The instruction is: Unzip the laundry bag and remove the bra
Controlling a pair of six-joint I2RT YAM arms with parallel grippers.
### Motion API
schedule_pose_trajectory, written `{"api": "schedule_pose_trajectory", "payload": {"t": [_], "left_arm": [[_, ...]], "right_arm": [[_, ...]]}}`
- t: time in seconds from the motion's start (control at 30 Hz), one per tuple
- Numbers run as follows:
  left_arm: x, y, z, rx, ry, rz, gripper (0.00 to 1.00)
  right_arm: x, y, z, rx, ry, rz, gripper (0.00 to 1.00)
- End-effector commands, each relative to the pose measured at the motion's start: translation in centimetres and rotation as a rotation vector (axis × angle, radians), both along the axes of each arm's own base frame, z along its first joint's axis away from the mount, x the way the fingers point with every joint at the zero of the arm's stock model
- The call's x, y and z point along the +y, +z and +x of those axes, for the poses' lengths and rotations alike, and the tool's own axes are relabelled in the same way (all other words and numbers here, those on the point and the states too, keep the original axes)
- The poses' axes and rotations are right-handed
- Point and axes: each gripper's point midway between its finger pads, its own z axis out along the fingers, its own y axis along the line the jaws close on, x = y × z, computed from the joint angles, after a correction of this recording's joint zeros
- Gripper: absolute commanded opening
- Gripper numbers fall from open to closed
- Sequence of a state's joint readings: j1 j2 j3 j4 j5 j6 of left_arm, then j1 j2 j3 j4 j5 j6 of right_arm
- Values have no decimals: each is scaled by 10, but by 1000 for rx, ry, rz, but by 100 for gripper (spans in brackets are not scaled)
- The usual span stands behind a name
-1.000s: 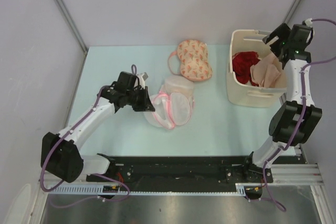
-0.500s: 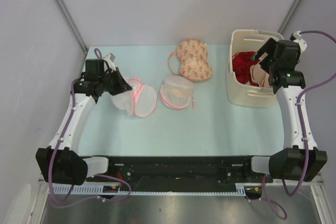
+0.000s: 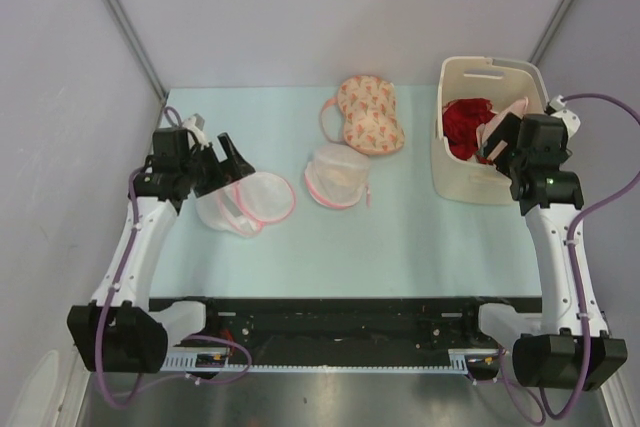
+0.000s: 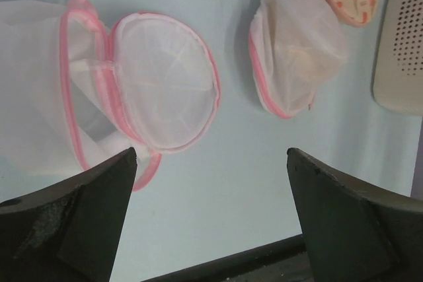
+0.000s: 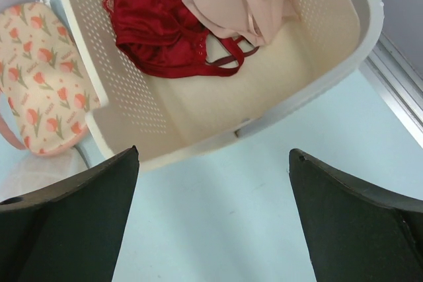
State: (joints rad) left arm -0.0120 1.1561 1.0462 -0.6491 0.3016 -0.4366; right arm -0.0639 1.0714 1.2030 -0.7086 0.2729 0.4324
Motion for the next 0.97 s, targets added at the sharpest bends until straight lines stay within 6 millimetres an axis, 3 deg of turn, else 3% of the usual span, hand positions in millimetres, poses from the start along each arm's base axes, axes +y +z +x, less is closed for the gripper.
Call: {"api": "schedule_pose_trajectory", "payload": {"t": [0.0, 0.13, 0.23, 0.43, 0.6, 0.93], "left_arm": [[-22, 26, -9, -122, -85, -29, 100], [-48, 34, -26, -189, -197, -30, 100], [-56, 44, -37, -291, -238, -21, 100], [-50, 26, -48, -278, -236, 37, 100], [-45, 15, -50, -248, -209, 54, 100], [-40, 6, -47, -221, -174, 68, 100]], "right_arm": [[6, 2, -16, 6, 43, -22, 100], [20, -2, -32, 9, 94, -8, 100], [25, -11, -45, 29, 101, 5, 100], [50, -33, -70, 61, 173, 27, 100], [46, -38, -88, 61, 143, 21, 100], [52, -36, -84, 42, 159, 43, 100]]}}
